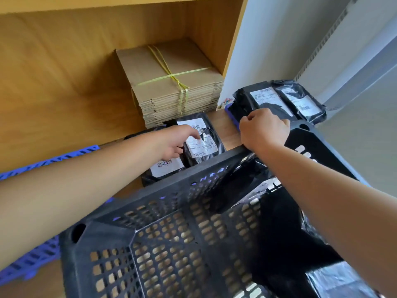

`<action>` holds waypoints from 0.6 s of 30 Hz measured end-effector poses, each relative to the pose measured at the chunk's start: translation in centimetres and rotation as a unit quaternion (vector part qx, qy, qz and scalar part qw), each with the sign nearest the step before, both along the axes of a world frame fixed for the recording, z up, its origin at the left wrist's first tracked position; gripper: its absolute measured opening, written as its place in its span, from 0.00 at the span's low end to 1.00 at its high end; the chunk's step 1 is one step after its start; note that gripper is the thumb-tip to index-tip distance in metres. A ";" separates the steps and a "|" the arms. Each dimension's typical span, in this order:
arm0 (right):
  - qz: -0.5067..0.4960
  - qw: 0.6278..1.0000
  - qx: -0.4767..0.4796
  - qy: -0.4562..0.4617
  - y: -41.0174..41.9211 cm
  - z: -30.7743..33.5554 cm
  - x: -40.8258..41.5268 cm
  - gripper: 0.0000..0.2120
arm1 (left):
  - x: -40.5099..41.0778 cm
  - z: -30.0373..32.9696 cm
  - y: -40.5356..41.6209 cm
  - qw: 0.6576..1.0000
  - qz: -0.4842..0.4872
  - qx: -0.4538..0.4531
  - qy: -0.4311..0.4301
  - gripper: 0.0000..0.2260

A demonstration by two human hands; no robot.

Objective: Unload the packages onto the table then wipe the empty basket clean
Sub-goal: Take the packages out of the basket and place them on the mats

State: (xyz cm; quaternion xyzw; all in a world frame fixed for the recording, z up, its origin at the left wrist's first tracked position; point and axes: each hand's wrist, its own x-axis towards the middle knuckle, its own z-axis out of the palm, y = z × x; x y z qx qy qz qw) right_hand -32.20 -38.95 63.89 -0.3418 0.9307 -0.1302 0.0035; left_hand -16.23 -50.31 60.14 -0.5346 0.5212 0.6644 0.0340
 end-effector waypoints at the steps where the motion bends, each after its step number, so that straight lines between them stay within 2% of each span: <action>1: -0.001 1.000 -0.001 -0.004 0.0 0.1 0.1 0.15 | 0.6 1.3 0.5 1.000 -0.010 -0.025 0.012 0.24; 3: -0.003 1.000 -0.001 -0.011 0.1 0.4 0.3 0.13 | 1.8 4.4 1.7 0.996 -0.037 -0.059 0.049 0.16; 5: 0.002 1.000 -0.005 -0.020 0.3 0.7 0.6 0.11 | 3.3 7.4 3.3 0.989 -0.057 -0.103 0.087 0.14; 9: 0.009 0.999 -0.005 -0.034 0.6 1.1 0.5 0.12 | 4.8 10.9 8.3 0.971 -0.019 -0.184 0.149 0.08; 14: 0.037 0.999 0.004 -0.023 0.7 1.4 0.6 0.19 | 4.1 10.6 15.2 0.969 0.046 -0.174 0.172 0.06; 18: 0.167 0.984 -0.018 -0.065 3.0 1.9 -0.1 0.23 | 2.5 8.6 20.6 0.984 0.018 -0.131 0.123 0.07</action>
